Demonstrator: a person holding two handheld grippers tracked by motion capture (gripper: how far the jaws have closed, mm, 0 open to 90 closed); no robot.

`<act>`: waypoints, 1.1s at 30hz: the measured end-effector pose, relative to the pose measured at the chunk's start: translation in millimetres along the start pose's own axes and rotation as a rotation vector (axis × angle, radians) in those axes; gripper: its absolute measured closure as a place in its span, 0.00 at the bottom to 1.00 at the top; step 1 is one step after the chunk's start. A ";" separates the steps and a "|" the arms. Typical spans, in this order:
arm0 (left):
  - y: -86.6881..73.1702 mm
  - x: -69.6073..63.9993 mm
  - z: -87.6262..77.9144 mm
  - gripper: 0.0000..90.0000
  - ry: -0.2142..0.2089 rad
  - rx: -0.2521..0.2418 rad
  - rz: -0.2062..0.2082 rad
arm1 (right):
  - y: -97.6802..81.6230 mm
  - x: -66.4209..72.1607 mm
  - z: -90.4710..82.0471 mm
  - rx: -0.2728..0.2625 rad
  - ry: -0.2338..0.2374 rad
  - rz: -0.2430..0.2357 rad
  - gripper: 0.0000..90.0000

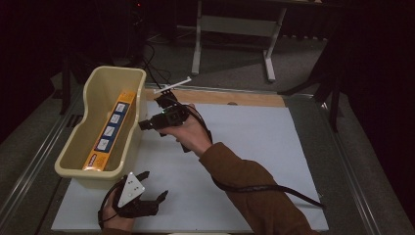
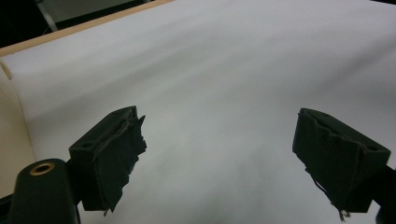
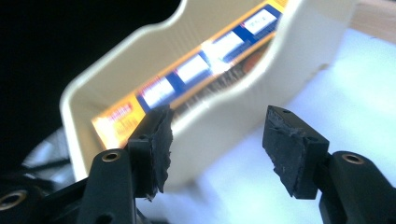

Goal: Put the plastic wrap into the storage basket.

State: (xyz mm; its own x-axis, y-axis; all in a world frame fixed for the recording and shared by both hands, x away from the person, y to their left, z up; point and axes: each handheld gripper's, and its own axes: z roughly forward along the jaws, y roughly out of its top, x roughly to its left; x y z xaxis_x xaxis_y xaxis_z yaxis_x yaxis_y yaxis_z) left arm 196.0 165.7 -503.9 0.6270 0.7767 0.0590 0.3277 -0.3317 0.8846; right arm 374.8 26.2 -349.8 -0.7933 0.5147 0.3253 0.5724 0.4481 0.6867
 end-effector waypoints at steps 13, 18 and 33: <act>-0.3 -0.3 0.0 0.17 0.005 0.002 0.001 | -62.1 -21.0 -30.5 -0.052 -0.152 -0.237 0.44; -0.4 -0.5 0.3 0.17 0.008 0.007 0.003 | -86.2 -38.2 -46.1 -0.097 -0.155 -0.247 0.41; -1.6 0.3 -0.3 0.17 0.022 0.008 -0.004 | -177.7 -86.0 -98.1 -0.232 -0.232 -0.198 0.39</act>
State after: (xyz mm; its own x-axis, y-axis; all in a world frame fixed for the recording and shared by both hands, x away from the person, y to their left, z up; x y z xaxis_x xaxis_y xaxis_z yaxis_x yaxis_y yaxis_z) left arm 195.4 166.7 -505.2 0.6103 0.7894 0.0661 0.3358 -0.3333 0.8810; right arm 321.0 -169.4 -436.0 -0.8003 0.5986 0.0339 0.3295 0.3918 0.8590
